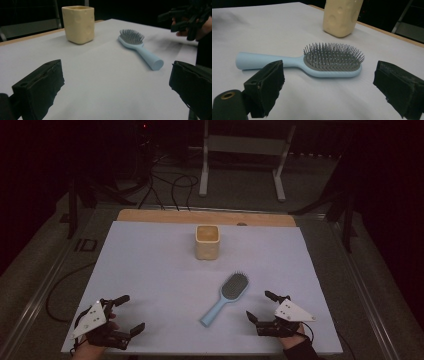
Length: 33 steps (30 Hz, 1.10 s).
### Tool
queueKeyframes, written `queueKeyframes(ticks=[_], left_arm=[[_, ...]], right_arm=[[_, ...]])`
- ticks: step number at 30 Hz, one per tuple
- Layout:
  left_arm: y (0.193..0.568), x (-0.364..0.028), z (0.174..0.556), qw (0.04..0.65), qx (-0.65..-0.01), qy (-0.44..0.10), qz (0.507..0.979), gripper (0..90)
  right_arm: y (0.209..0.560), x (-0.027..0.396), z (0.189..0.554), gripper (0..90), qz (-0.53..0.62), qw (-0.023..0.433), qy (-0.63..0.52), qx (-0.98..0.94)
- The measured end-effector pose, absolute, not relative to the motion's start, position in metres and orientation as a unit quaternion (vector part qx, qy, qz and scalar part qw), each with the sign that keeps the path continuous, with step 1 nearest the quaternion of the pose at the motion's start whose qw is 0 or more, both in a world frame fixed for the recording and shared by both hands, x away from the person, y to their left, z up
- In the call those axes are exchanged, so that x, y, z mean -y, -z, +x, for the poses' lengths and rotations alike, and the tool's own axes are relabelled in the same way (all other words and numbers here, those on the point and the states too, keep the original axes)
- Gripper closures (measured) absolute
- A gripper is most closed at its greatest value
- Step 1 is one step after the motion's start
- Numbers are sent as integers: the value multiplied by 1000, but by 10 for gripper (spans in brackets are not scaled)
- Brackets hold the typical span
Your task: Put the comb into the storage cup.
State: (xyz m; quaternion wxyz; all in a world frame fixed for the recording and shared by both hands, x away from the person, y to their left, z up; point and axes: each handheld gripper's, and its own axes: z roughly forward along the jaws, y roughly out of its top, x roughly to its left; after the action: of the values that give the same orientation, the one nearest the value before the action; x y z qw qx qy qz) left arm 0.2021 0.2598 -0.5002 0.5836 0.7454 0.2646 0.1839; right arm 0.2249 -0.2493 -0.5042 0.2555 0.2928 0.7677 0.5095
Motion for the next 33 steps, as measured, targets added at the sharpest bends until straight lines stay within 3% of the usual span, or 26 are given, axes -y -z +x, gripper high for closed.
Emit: queueKeyframes(ticks=[25,33], left_arm=[[502,-263,204,579,-279,-192,742,0],[501,-262,204,578,-278,-193,742,0]], right_arm=[[498,249,222,93,281,264,-502,-774],[480,243,218,93,283,238,-512,-775]])
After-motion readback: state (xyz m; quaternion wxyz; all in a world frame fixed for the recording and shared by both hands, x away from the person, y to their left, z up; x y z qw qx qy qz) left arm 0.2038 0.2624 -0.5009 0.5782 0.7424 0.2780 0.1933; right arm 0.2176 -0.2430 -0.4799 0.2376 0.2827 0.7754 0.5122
